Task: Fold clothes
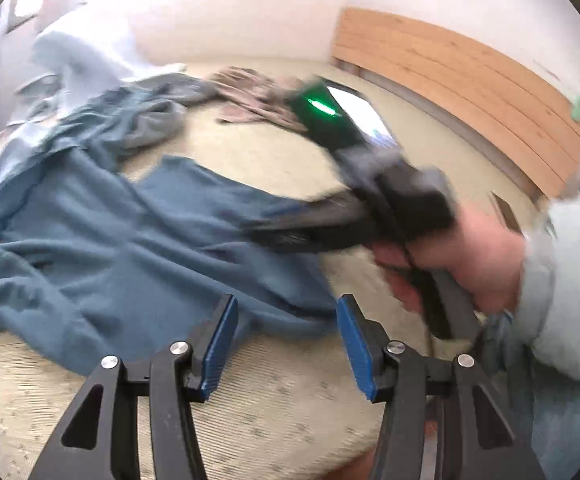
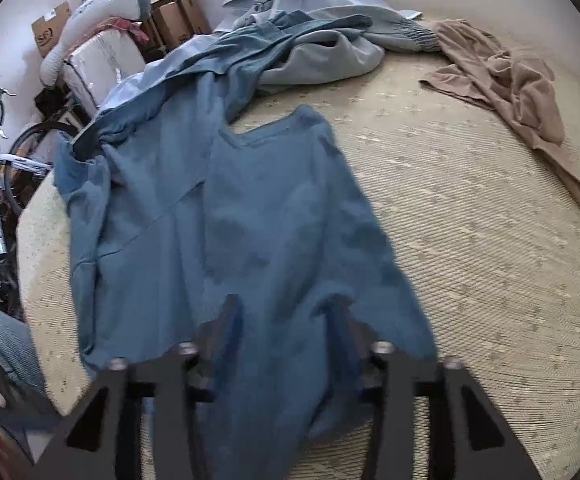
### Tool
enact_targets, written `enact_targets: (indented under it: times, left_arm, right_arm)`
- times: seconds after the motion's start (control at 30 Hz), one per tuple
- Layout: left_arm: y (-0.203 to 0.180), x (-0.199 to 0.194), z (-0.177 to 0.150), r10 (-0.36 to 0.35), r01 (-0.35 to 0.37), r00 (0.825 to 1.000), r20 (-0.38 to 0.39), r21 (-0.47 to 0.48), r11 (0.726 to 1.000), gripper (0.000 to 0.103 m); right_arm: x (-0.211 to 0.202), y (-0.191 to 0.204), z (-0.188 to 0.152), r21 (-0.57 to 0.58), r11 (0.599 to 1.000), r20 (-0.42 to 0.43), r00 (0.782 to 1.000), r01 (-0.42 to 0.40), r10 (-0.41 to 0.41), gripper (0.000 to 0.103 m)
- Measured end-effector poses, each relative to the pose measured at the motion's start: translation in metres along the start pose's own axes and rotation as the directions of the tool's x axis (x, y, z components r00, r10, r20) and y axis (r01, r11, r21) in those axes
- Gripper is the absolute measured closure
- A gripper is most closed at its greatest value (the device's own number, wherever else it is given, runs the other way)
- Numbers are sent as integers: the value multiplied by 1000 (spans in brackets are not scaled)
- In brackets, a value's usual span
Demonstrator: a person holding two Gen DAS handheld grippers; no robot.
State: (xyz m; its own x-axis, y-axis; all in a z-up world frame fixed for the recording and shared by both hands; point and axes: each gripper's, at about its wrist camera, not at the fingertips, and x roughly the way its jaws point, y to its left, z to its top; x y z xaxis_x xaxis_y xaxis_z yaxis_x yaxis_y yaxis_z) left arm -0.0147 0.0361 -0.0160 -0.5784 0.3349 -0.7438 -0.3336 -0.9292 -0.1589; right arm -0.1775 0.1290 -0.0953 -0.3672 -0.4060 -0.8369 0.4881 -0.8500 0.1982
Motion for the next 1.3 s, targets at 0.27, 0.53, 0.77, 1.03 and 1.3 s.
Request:
enact_targets:
  times: [0.27, 0.53, 0.77, 1.03, 1.3]
  left_arm:
    - [69, 0, 3, 258, -251, 966, -4, -261, 932, 47]
    - [121, 9, -10, 407, -398, 910, -78, -436, 807, 47]
    - [127, 31, -10, 417, -431, 900, -130, -417, 800, 47]
    - [120, 52, -7, 445, -478, 878, -174, -336, 811, 47]
    - [127, 63, -7, 489, -539, 842, -226, -328, 776, 47]
  right_arm:
    - [-27, -15, 3, 61, 997, 62, 997, 51, -55, 99]
    - [-65, -39, 3, 154, 981, 101, 986, 119, -136, 99]
    - [-95, -60, 2, 223, 956, 112, 970, 190, -218, 94]
    - [-110, -55, 8, 204, 953, 182, 948, 223, -261, 55]
    - [-111, -53, 11, 203, 960, 199, 951, 196, -236, 54]
